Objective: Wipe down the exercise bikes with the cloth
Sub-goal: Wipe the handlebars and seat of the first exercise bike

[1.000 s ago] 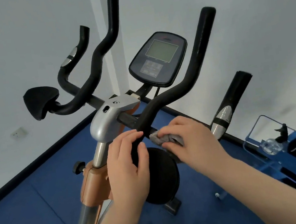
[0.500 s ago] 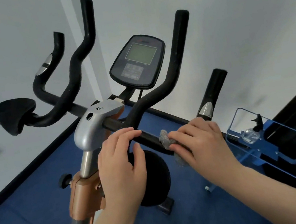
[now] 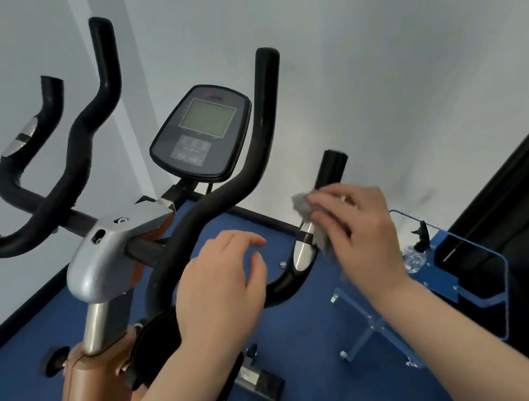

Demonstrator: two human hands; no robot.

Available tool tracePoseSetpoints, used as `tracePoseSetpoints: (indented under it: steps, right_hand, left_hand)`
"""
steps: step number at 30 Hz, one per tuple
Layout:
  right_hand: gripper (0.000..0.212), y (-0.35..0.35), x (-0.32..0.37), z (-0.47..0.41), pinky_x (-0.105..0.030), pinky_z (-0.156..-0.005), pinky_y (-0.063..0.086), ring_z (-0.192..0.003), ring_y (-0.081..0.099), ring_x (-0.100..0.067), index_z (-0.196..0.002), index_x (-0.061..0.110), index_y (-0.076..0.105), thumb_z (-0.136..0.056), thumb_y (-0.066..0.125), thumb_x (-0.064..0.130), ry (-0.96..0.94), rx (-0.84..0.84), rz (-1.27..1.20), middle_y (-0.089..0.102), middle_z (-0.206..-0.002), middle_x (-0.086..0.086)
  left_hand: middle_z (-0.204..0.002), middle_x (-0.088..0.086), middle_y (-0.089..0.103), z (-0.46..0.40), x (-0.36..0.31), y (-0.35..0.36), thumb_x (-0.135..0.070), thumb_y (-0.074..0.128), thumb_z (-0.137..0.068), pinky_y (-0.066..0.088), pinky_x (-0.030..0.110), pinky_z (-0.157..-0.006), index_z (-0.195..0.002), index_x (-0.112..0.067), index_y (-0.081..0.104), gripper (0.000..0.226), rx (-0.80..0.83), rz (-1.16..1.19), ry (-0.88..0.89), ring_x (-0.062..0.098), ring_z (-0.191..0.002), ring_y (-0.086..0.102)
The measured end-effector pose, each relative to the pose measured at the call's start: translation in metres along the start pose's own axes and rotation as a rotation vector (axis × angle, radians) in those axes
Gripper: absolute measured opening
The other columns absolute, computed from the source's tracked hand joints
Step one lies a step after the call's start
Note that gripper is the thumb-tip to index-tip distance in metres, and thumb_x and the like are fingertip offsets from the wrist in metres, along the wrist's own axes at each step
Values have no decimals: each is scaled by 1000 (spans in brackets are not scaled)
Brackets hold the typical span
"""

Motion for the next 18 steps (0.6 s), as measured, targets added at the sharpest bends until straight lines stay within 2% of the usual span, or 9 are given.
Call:
tracePoseSetpoints:
  steps: [2,5,7,10,13,15,18]
  right_hand:
    - [20,1,-1,-1,-29,-81,45,-91,50,-16,-107,15,72,-89,64,15,79,-12,-32,57,-105,0]
    - [20,1,12,23,-22,-82,45,-90,54,-15,-105,12,72,-90,60,19,-67,107,-35,56,-103,-2]
    - [22,-5,6,12,-19,-80,44,-90,55,-16,-104,11,72,-90,59,22,-139,172,-4,57,-101,-4]
    - [20,-7,-6,-23,-27,-76,48,-89,51,-13,-106,14,71,-88,63,20,-35,109,65,54,-101,-2]
    - [16,0,6,-13,-29,-74,48,-87,52,-14,-101,14,71,-89,62,19,6,81,69,53,-98,-1]
    - [13,5,22,10,-26,-74,46,-86,52,-16,-97,13,70,-90,61,19,-99,169,46,55,-96,-3]
    - [14,5,32,28,-27,-71,48,-84,55,-21,-96,11,70,-90,60,20,-317,308,46,58,-93,-6]
  left_hand:
    - [-91,-21,57,1,-1,-2,-23,57,-87,36,24,-62,-96,-29,65,13,-7,-20,-25,4,-67,48]
    - [-87,-21,56,2,-2,-4,-22,60,-85,32,18,-56,-94,-29,66,12,-19,-21,-44,4,-61,50]
    - [-84,-23,53,2,-3,-4,-22,61,-85,29,13,-56,-93,-28,66,12,-22,-6,-46,2,-50,45]
    - [-83,-24,52,3,-3,-4,-21,62,-84,27,10,-56,-92,-29,66,12,-22,-4,-51,-3,-44,39]
    - [-83,-25,54,4,-2,-5,-23,61,-84,27,9,-53,-92,-31,65,12,-13,2,-74,0,-54,48]
    - [-84,-23,57,3,-1,-4,-23,61,-84,29,10,-53,-92,-31,65,12,-19,8,-78,-3,-64,50]
    - [-86,-20,61,3,-1,-3,-22,60,-84,28,9,-55,-93,-30,65,12,-19,2,-58,-5,-63,49]
Point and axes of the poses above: each hand's wrist, its own z-axis away from the middle knuckle, its own y-axis out of the palm, x = y × z, the point moved 2 cm from there along -z, towards the middle knuckle
